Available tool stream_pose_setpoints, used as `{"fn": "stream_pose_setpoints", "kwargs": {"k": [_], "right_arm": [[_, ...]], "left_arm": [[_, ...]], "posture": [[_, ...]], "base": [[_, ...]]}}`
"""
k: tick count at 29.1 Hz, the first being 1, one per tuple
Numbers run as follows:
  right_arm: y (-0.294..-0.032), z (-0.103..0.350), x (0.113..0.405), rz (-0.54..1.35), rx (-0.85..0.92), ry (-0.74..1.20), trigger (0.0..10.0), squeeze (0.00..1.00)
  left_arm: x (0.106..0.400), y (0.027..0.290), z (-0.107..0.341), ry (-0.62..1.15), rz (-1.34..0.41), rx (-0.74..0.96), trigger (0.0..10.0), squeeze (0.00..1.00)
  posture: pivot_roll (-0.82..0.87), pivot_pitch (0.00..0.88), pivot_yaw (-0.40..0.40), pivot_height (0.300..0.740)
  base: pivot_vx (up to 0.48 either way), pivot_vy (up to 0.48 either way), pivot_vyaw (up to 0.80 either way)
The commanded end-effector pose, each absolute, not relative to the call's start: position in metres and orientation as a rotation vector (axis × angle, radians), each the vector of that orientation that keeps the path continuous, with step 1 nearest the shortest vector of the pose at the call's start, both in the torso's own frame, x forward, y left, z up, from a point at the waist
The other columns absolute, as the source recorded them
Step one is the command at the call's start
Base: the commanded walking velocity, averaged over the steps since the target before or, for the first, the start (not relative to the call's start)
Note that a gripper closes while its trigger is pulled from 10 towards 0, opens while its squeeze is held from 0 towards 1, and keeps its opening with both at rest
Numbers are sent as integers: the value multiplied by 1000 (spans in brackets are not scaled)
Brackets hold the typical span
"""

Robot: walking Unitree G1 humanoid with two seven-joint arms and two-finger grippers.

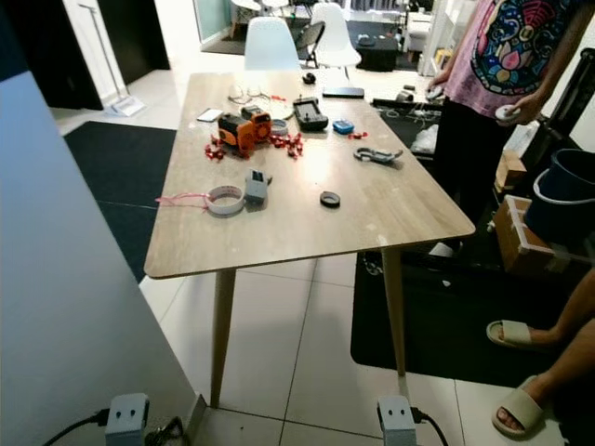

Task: Hang keys on a hook

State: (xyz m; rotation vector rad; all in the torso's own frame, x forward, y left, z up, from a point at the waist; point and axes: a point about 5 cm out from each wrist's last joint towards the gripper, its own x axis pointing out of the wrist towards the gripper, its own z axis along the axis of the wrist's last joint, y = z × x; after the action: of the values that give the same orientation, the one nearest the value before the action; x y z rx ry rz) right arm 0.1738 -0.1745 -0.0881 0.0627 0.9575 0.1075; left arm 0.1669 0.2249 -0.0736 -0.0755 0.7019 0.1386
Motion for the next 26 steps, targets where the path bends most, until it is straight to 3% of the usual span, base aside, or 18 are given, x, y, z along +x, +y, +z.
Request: {"fn": "stream_pose_setpoints", "kwargs": {"k": [1, 26], "right_arm": [[-175, -88, 174, 114, 54, 960, 10000, 0], [-174, -87, 175, 126, 48, 957, 10000, 0]], "left_arm": [[166, 222, -74, 697, 139, -88, 10000, 0], [167, 223, -75, 708, 160, -88, 10000, 0]], "posture": [[61, 27, -5, 740], [62, 33, -7, 740]], "base": [[0, 0, 0], [0, 0, 0]]}}
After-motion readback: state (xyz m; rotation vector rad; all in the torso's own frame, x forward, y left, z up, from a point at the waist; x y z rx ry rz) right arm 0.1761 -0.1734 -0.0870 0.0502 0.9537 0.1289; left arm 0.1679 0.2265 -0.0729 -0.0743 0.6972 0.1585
